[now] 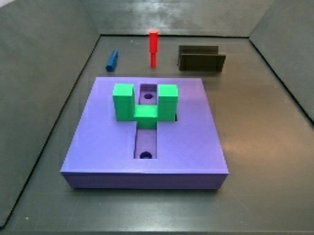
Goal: Pick up the brown object. Move up. Place the brown object on the fixture. Regrasp the brown object. Move to above the board. Insert the brown object.
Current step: Move to above the board.
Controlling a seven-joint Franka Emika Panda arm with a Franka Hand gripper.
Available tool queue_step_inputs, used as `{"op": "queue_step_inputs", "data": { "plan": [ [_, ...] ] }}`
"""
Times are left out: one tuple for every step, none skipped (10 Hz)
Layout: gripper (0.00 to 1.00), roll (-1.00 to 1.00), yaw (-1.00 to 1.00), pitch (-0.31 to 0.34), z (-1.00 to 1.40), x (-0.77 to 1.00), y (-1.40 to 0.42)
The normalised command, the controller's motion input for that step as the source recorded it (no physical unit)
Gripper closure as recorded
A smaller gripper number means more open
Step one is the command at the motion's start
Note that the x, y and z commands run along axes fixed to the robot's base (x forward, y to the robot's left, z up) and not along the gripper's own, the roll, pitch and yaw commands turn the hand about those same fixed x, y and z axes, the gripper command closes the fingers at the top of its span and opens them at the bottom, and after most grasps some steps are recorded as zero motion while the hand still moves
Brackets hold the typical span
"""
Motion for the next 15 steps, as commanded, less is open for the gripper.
{"op": "queue_step_inputs", "data": {
  "plan": [
    [1.00,0.01,0.00,0.067,0.36,0.03,-0.02],
    [1.00,0.01,0.01,0.080,0.19,0.05,-0.02],
    [1.00,-1.00,-0.14,0.051,0.28,-0.99,-1.40],
    [1.00,-1.00,-0.13,0.044,0.28,-1.00,-1.40],
    [1.00,-1.00,-0.12,0.025,0.28,-1.10,-1.40],
    [1.00,-1.00,-0.12,0.028,0.27,-1.11,-1.40],
    [1.00,-1.00,-0.12,0.041,0.26,-1.10,-1.40],
    [1.00,-1.00,-0.11,0.046,0.27,-1.10,-1.40],
    [1.00,-1.00,-0.10,0.049,0.10,-0.48,-0.57],
    [1.00,-1.00,-0.10,0.057,0.03,-0.22,-0.22],
    [1.00,-1.00,-0.09,0.062,0.01,-0.08,-0.05],
    [1.00,-0.97,-0.07,0.041,0.01,-0.07,-0.03],
    [1.00,-0.73,-0.05,0.012,0.01,-0.07,0.00],
    [1.00,-0.51,-0.03,-0.007,0.00,-0.06,0.01],
    [1.00,-0.30,-0.02,-0.012,0.00,-0.04,0.01]
  ]
}}
